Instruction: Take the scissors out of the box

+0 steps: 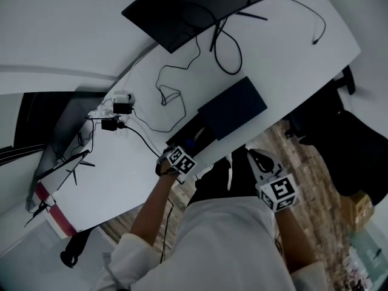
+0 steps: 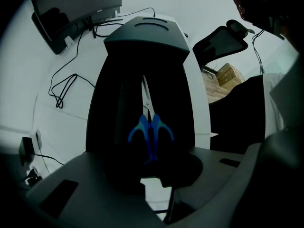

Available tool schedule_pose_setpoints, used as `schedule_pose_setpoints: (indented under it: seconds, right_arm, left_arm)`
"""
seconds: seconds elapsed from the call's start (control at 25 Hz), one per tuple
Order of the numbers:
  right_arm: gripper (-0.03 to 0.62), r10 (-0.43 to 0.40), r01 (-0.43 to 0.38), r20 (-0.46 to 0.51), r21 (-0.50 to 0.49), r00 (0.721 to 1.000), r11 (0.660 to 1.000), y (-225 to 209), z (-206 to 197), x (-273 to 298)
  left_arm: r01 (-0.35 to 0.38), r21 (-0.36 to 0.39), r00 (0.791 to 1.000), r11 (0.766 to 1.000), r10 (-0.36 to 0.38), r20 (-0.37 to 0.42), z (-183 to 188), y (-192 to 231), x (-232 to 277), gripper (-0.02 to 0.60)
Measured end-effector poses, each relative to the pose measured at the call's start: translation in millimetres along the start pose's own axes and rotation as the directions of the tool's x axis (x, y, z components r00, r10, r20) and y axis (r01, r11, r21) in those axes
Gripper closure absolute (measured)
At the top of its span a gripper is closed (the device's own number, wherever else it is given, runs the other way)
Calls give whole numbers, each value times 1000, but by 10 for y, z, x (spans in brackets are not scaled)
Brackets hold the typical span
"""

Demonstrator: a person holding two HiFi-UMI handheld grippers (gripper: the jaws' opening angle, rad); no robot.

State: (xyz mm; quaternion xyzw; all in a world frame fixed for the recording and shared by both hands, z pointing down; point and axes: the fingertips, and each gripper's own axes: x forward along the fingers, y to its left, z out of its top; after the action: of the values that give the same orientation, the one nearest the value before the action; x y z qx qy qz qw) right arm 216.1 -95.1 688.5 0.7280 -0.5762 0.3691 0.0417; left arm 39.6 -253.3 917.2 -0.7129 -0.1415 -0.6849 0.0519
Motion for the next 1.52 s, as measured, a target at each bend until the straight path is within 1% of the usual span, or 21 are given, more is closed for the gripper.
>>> schedule_pose_setpoints:
  seconds: [0.16, 0.4, 0.6, 0.72, 0.84, 0.96, 1.12, 1.28, 1.52]
  right_arm:
    - [560, -7, 7, 8, -11, 1000, 1000, 24, 53, 20]
    - [560, -20, 21, 30, -34, 999, 999, 97, 160, -14]
    - [560, -25, 28, 44, -70, 999, 997, 283, 197, -47]
    - [560, -30, 35, 53, -91, 998, 995, 401, 206, -98]
    - [560, -40, 47, 62, -112, 997, 993, 516, 196, -168]
    - [560, -49, 59, 76, -133, 996, 989, 603, 196, -265]
    - [560, -52, 67, 96, -157, 994, 985, 671, 213, -368]
    - [560, -47, 67, 122, -170, 991, 983, 715, 261, -465]
    - [560, -20, 52, 163, -191, 986, 980, 800, 259, -705]
  left_arm:
    - [5, -32, 999, 999, -4, 47, 30, 18, -45, 476]
    - [-26, -54, 991, 998, 33, 131, 90, 65, -314, 477]
    - [-43, -99, 974, 994, 64, 218, 63, 75, -548, 477]
    - [-55, -141, 957, 988, 92, 274, 9, 90, -633, 477]
    - [-51, -194, 931, 980, 117, 347, -5, 97, -856, 477]
    - [-39, -242, 897, 969, 141, 420, -33, 81, -1069, 477]
    - [-19, -293, 851, 956, 170, 497, -42, 14, -1434, 477]
    - [10, -355, 794, 935, 208, 571, -30, -82, -1874, 477]
    - [25, -411, 710, 911, 274, 649, -26, -248, -2331, 477]
